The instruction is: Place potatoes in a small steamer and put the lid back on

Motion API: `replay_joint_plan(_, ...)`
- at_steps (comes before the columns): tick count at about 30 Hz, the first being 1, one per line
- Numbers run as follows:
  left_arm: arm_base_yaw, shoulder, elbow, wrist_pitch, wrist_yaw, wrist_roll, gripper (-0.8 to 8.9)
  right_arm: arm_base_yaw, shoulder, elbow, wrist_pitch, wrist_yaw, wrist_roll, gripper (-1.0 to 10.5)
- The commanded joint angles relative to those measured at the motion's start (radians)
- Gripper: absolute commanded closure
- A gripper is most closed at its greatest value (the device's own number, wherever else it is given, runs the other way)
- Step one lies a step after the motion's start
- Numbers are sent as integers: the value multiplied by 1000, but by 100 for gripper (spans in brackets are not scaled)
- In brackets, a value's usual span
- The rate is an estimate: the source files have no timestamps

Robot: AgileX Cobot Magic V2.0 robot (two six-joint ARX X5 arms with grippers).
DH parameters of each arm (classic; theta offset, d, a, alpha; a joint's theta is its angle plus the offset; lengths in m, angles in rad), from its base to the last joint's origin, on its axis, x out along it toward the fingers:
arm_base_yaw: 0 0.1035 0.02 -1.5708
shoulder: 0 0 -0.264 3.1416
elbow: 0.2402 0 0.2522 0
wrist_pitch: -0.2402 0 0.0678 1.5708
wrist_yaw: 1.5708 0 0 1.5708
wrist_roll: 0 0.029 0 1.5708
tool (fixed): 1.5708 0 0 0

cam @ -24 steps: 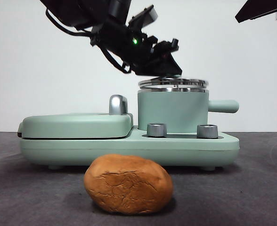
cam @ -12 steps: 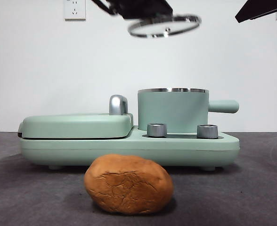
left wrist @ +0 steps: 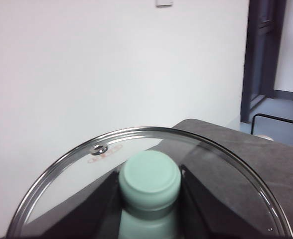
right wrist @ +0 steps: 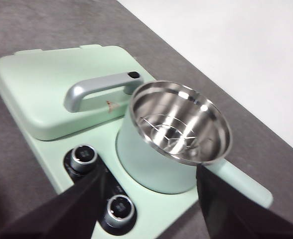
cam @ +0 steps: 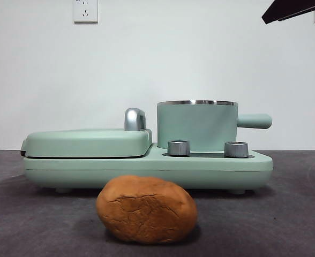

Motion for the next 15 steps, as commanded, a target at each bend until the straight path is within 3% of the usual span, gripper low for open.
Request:
replay_joint_plan(1,8,-45,-39,10,-2,7,797,24,5,16,-3,0,18,657)
replay_joint_plan(5,31,-160,-175,7,-2,-3,798,51,5,16,-18,0,17,654)
replay_joint_plan(9,61,-294,-325,0,-2,-40,798,82,6,16,-39,0,18,574)
replay_joint_plan(15,103,-477,-452,-161,-2,-64,798,175,34,40,-141,13,39,562)
